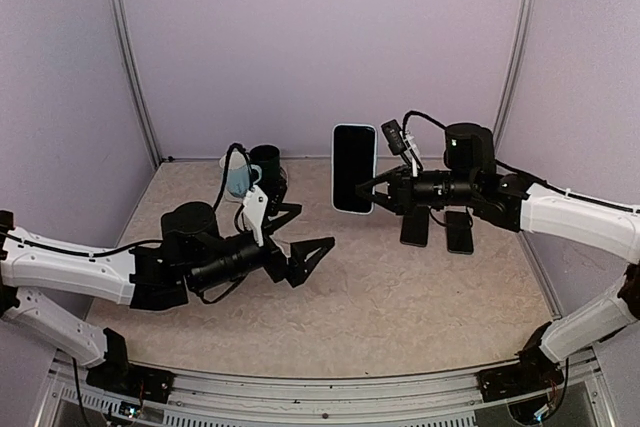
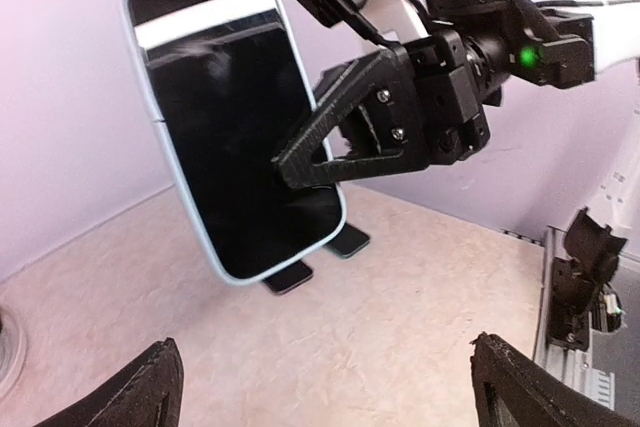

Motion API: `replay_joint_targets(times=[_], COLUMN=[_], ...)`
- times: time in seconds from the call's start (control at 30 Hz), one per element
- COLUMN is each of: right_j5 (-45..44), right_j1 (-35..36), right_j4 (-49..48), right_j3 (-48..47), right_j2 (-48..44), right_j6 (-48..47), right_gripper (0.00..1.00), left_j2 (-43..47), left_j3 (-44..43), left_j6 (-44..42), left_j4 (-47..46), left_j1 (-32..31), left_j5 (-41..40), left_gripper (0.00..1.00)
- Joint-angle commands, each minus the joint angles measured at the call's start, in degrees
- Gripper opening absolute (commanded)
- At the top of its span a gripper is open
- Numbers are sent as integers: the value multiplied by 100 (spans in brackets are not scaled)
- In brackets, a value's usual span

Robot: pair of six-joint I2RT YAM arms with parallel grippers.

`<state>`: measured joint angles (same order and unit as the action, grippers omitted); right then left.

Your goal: Put the phone into the phone case

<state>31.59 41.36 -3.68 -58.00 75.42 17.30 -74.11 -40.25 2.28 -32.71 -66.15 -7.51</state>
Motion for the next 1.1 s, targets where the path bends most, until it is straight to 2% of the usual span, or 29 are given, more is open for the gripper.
replay_joint_targets(times=[0.0, 0.2, 0.5, 0.53, 0.6, 0.7, 0.8, 0.93, 1.07], right_j5=[-401, 911, 1413, 1376, 1155, 755, 420, -283, -1744], right_j1=[-639, -1091, -1628, -1670, -1737, -1788, -1790, -1790, -1462], right_j4=[667, 505, 1164, 1300, 1491, 1709, 2060, 2630, 3297], right_j3=[-140, -637, -1559, -1672, -1703, -1743, -1959, -2321, -2653], right_j2=[911, 2425, 4172, 4284, 4375, 4393, 4358, 4108, 3642], right_j6=[794, 948, 837, 796, 778, 693, 535, 396, 215], right_gripper=[0, 0, 0, 5, 24, 37, 44, 47, 49], left_j2=[254, 330, 416, 441, 523, 692, 836, 815, 548], left_j3=[133, 281, 417, 446, 507, 618, 737, 753, 491], left_j6=[1114, 1625, 1760, 1758, 1755, 1742, 1642, 1536, 1806], left_j4=[910, 1299, 1500, 1519, 1538, 1497, 1360, 1306, 1816], left_j1=[269, 617, 786, 807, 876, 960, 1013, 1029, 1138], left_j5=[-1534, -1646, -1703, -1703, -1685, -1677, -1611, -1543, -1825], left_gripper=[99, 99, 99, 99, 99, 99, 99, 99, 99])
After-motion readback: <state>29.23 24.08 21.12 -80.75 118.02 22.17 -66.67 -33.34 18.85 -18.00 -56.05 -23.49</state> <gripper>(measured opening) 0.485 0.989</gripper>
